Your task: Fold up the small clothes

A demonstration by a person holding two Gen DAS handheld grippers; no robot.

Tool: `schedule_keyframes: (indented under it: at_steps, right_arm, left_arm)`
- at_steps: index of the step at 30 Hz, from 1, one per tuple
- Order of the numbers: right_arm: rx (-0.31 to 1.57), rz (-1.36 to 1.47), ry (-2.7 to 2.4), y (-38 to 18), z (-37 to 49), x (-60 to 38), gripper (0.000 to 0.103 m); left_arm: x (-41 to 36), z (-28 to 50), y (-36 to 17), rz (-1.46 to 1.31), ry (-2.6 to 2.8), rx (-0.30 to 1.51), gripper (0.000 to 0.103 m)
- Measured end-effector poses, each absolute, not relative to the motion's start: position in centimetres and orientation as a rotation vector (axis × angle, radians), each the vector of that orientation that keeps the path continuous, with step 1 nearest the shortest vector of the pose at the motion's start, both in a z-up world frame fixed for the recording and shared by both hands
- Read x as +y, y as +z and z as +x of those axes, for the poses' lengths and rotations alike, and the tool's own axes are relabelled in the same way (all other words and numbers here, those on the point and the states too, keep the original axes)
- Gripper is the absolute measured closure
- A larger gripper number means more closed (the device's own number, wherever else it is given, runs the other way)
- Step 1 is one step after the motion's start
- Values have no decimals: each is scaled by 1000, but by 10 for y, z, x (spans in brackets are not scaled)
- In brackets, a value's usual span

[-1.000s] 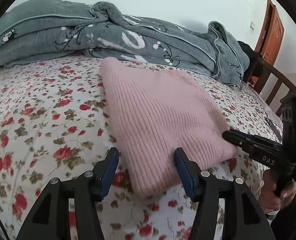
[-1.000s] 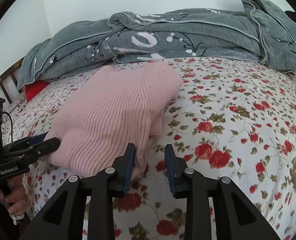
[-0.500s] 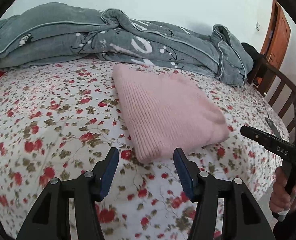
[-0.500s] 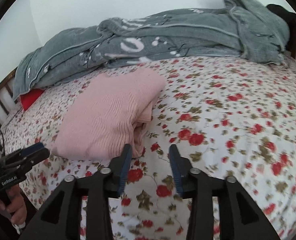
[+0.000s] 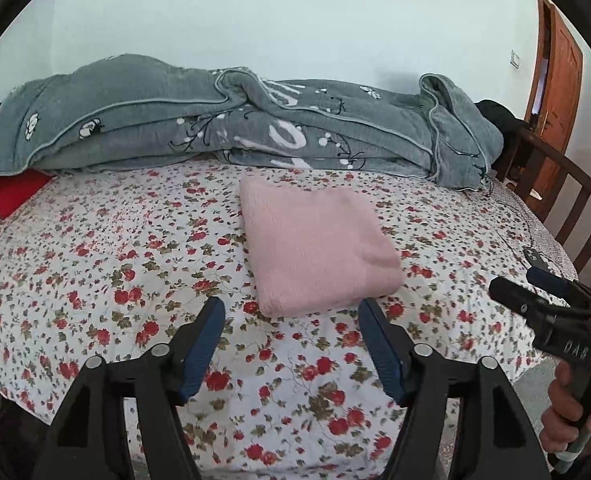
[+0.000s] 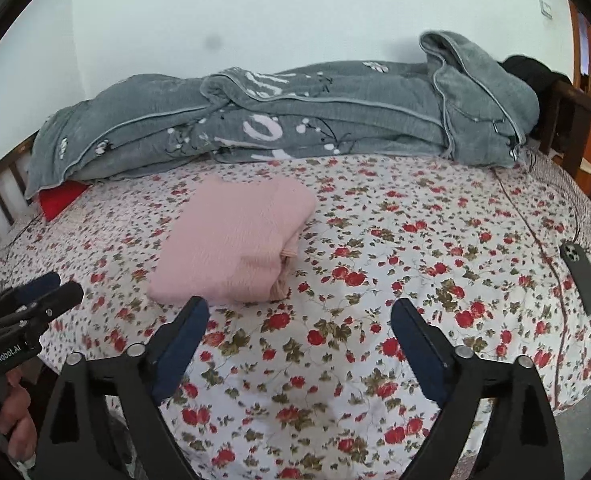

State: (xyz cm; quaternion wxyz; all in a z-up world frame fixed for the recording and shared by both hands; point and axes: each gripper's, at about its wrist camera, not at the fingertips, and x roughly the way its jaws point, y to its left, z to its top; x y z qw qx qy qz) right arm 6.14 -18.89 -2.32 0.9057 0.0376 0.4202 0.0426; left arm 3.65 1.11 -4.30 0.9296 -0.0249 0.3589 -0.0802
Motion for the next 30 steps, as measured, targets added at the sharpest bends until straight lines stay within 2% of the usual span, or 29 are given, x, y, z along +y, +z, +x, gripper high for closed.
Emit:
schedule_keyframes:
  at_steps: [8,30]
  right_arm:
    - [817,60,63,-5,40,-188,1]
    - [817,77,61,-4,34,-196,1]
  left_arm:
    - [-3,23,-27,8,-120,702,23]
    - [-2,18,-24,0,-101,701,22]
